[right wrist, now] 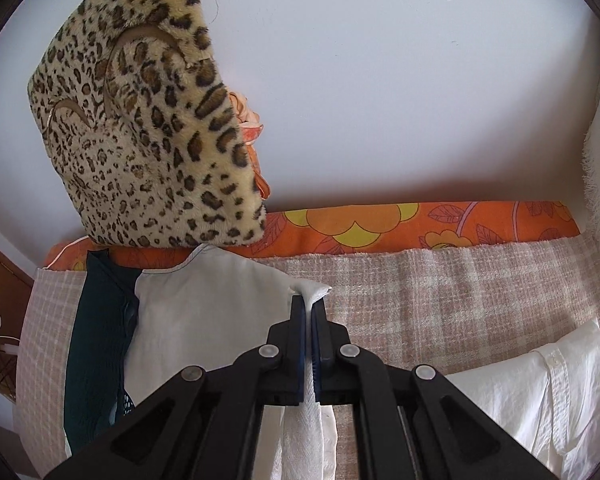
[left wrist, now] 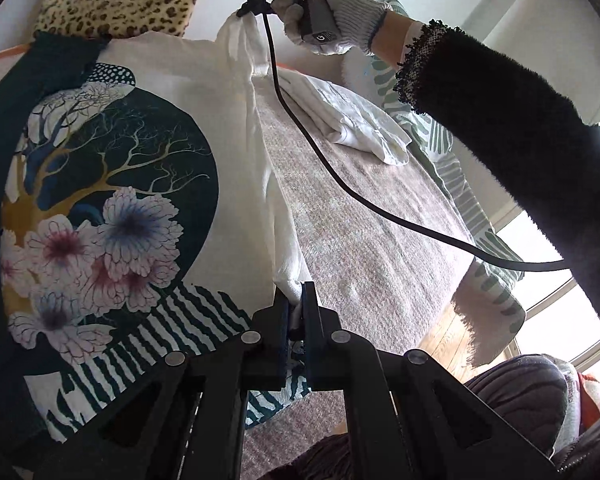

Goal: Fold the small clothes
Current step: 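Fold the cream side panel over toward the green fold with both tools, then open both tools and lift them off the folded shirt, then move both tools to the zebra-print hem end and close on it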

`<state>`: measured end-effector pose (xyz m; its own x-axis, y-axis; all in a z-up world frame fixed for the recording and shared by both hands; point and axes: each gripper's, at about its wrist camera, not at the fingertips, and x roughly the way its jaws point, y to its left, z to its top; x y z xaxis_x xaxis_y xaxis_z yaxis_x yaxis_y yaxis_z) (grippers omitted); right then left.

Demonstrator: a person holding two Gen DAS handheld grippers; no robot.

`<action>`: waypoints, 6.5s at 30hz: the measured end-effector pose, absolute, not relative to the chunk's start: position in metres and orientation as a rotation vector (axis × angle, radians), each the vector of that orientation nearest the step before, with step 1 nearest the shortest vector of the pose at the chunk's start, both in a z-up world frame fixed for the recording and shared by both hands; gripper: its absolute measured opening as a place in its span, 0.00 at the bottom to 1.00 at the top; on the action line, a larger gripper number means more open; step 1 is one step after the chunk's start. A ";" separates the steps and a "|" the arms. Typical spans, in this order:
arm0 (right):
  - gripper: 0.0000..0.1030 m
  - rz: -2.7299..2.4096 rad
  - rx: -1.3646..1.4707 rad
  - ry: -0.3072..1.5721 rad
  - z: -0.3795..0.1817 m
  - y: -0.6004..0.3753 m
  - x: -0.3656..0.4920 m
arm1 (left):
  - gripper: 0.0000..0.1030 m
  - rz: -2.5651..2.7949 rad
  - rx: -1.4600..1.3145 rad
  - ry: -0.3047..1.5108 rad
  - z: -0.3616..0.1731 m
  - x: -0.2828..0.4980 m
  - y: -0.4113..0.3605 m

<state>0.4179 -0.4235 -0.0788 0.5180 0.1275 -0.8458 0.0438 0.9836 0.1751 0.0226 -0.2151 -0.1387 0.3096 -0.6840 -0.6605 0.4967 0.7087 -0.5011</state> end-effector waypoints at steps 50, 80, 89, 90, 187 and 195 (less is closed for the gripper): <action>0.55 0.301 -0.020 1.153 -0.118 -0.205 0.448 | 0.32 -0.618 -0.436 1.023 -0.149 0.017 -0.107; 0.30 0.351 -0.145 1.299 -0.150 -0.212 0.389 | 0.33 -0.581 -0.387 1.094 -0.145 0.022 -0.124; 0.07 0.324 -0.133 1.303 -0.162 -0.209 0.391 | 0.02 -0.560 -0.398 1.077 -0.149 0.020 -0.116; 0.04 0.327 -0.135 1.296 -0.160 -0.207 0.390 | 0.02 -0.563 -0.401 1.072 -0.148 0.019 -0.114; 0.01 0.608 0.651 1.207 -0.166 -0.314 0.035 | 0.03 -0.585 -0.472 1.152 -0.124 0.029 0.027; 0.01 0.619 0.708 1.117 -0.136 -0.323 0.060 | 0.03 -0.586 -0.477 1.067 -0.093 0.053 0.021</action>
